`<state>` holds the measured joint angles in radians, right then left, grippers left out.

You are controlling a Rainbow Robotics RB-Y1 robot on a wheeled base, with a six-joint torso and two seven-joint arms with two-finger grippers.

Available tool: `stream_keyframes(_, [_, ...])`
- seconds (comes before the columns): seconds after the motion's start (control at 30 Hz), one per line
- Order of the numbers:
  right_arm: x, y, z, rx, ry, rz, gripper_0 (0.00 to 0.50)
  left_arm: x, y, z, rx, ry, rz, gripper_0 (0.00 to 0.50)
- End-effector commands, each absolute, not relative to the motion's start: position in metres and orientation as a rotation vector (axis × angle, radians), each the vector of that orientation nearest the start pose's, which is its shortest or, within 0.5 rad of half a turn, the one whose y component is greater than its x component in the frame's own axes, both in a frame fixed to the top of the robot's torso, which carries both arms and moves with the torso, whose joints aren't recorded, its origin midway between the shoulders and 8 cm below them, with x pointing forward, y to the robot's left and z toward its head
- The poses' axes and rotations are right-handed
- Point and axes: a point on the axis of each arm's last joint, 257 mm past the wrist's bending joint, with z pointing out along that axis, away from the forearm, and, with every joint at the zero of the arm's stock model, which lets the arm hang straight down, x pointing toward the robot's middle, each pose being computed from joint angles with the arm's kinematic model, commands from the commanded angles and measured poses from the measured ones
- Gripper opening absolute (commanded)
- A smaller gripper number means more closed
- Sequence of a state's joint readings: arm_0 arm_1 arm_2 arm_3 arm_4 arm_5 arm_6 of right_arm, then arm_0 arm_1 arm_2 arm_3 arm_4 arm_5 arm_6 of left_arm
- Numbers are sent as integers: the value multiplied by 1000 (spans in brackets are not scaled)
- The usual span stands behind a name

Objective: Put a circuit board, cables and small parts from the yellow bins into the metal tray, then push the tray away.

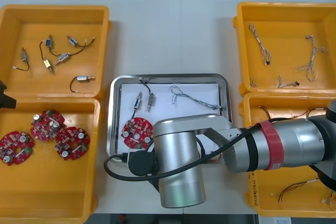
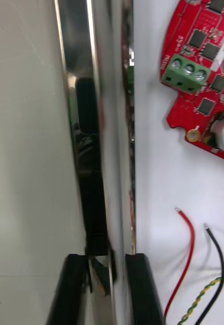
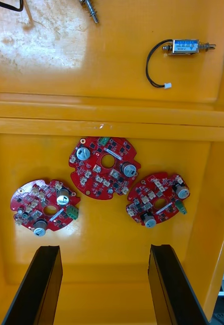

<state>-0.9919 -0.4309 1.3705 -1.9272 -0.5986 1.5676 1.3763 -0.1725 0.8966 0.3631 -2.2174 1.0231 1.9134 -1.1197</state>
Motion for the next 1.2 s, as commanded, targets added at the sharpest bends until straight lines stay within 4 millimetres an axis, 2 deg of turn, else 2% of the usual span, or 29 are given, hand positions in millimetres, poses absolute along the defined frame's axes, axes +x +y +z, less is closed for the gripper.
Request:
stream_keyframes(0.03, [326, 5, -320, -1942, 2003, -384, 74, 361, 378, -121, 44, 2647, 14, 500])
stream_keyframes(0.2, [327, 5, -319, -1936, 2004, -384, 33, 361, 378, -121, 44, 2647, 14, 500])
stream_keyframes(0.43, [330, 4, -318, -1924, 2006, -393, 4, 361, 378, -121, 44, 2647, 14, 500])
stream_keyframes(0.8, [345, 1, -313, -1895, 1972, -433, 0, 361, 378, -121, 44, 2647, 14, 500])
stream_keyframes(1.2, [370, -1, -293, -1870, 1917, -481, 0, 361, 378, -121, 44, 2647, 14, 500])
